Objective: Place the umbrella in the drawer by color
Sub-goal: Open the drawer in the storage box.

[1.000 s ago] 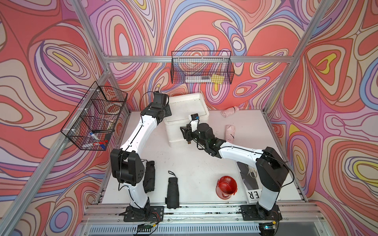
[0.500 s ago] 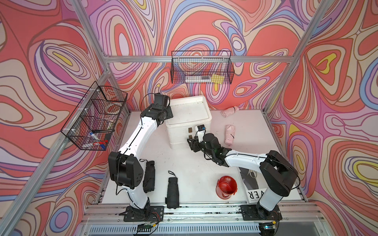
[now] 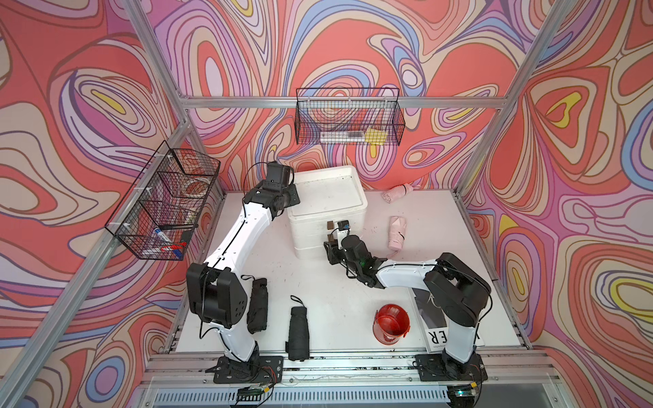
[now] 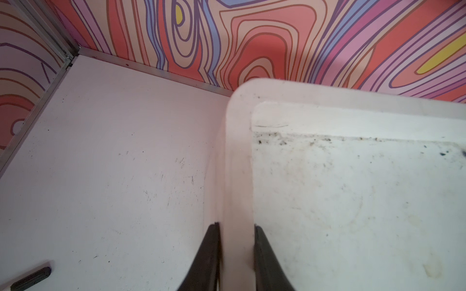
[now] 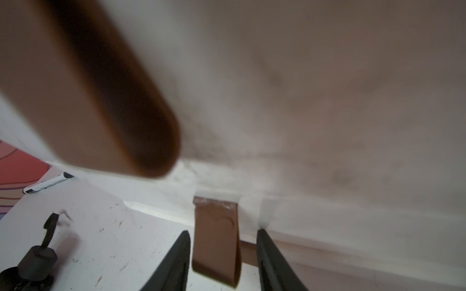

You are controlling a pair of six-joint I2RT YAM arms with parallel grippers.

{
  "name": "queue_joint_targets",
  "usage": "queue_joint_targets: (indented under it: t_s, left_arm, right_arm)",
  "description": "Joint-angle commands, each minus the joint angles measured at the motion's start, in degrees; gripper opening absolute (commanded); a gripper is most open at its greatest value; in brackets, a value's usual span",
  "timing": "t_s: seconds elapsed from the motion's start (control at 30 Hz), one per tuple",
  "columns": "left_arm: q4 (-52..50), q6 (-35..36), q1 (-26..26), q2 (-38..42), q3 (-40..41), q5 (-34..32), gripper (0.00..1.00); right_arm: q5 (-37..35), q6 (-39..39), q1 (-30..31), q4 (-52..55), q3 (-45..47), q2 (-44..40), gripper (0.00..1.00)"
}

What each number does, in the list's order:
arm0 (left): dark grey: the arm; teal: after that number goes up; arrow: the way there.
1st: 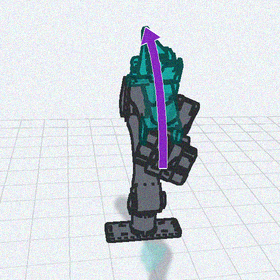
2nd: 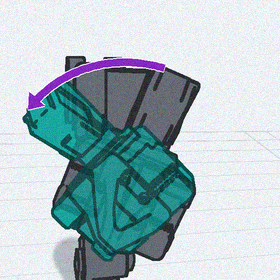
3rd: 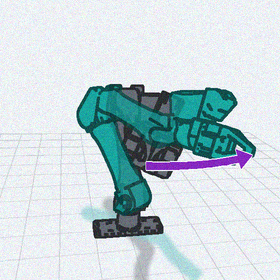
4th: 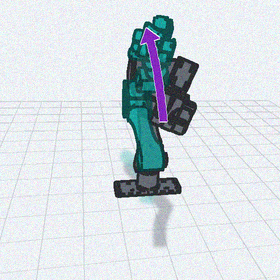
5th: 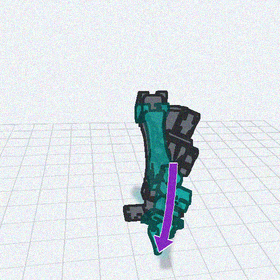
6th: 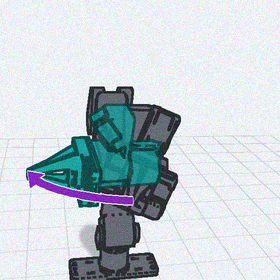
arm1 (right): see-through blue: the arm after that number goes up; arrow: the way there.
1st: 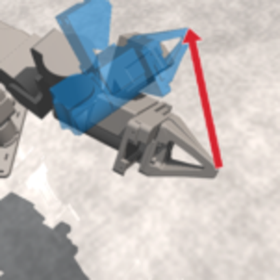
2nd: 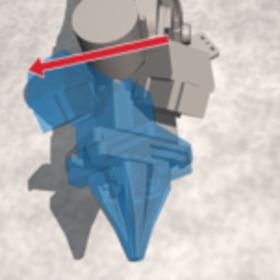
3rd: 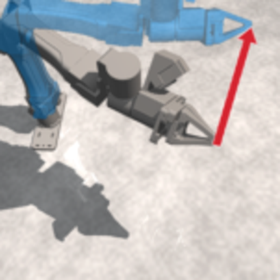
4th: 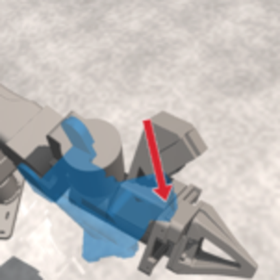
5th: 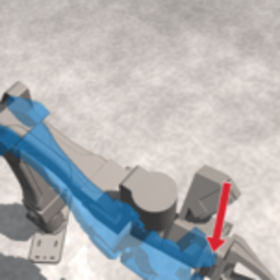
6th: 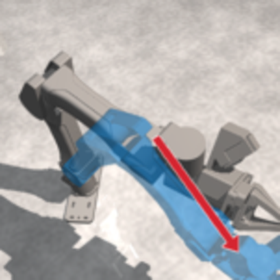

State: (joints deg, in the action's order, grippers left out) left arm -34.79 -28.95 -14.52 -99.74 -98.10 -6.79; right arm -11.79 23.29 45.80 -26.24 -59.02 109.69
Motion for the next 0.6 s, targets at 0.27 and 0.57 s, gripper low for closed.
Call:
queue_joint_targets:
  t_s: [0.27, 0.57]
  left_arm:
    - [-1.84, -4.49, -1.38, 2.56, 1.38, 10.79, 0.2]
    - [-2.22, -4.19, -1.66, 2.1, 1.14, 11.36, 0.19]
  right_arm:
    - [-3.86, 0.26, -0.63, -9.36, 1.27, -1.61, 0.39]
    - [-4.19, -0.35, -0.64, -7.61, -0.7, -2.2, 0.39]
